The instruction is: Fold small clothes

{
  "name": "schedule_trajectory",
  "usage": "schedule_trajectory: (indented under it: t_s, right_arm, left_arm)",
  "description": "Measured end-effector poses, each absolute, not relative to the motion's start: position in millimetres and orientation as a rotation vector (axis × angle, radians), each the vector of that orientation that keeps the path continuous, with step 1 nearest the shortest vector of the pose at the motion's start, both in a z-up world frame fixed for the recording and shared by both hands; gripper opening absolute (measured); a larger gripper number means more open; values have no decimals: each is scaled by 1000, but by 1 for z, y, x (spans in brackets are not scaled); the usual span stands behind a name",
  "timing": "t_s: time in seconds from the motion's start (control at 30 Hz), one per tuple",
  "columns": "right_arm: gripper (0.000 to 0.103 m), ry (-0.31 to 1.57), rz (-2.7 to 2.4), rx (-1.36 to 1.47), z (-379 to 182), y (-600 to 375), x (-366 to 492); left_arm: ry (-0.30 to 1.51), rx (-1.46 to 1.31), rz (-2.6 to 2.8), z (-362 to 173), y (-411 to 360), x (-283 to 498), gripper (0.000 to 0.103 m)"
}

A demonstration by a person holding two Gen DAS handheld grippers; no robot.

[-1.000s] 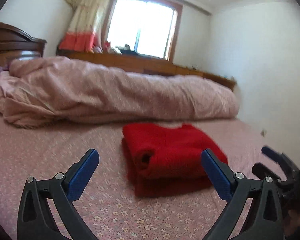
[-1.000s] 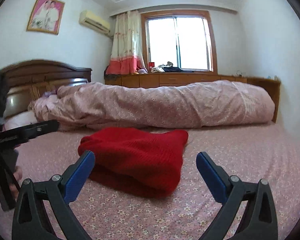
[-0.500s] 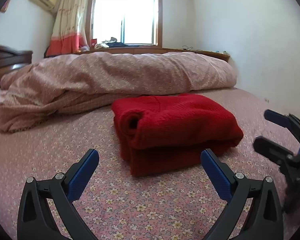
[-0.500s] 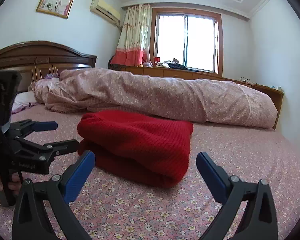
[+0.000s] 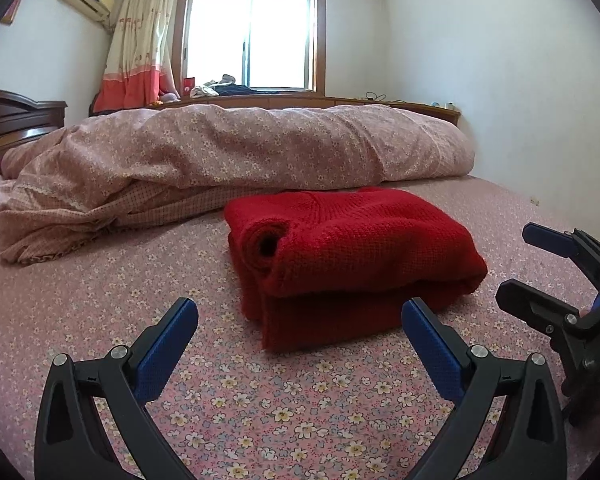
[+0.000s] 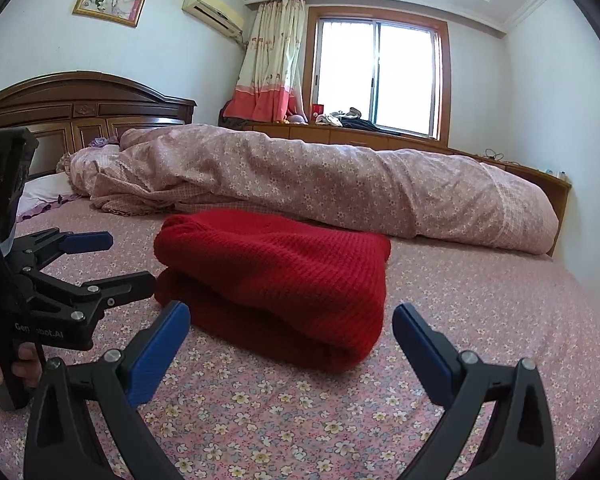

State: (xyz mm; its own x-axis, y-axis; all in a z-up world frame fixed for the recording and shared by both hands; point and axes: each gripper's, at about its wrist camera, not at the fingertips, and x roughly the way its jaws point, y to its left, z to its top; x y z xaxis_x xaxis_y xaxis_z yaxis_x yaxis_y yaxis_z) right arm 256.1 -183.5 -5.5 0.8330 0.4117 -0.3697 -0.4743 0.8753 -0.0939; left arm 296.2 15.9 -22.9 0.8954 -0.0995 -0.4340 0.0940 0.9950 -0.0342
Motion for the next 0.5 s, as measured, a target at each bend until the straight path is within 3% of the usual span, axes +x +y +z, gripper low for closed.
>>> schedule_trajectory:
  t_s: [0.5]
  right_arm:
    - [103,354,478,-188,-6,-181,255]
  left_arm:
    - [457,-16,-102,-23,18,298,99]
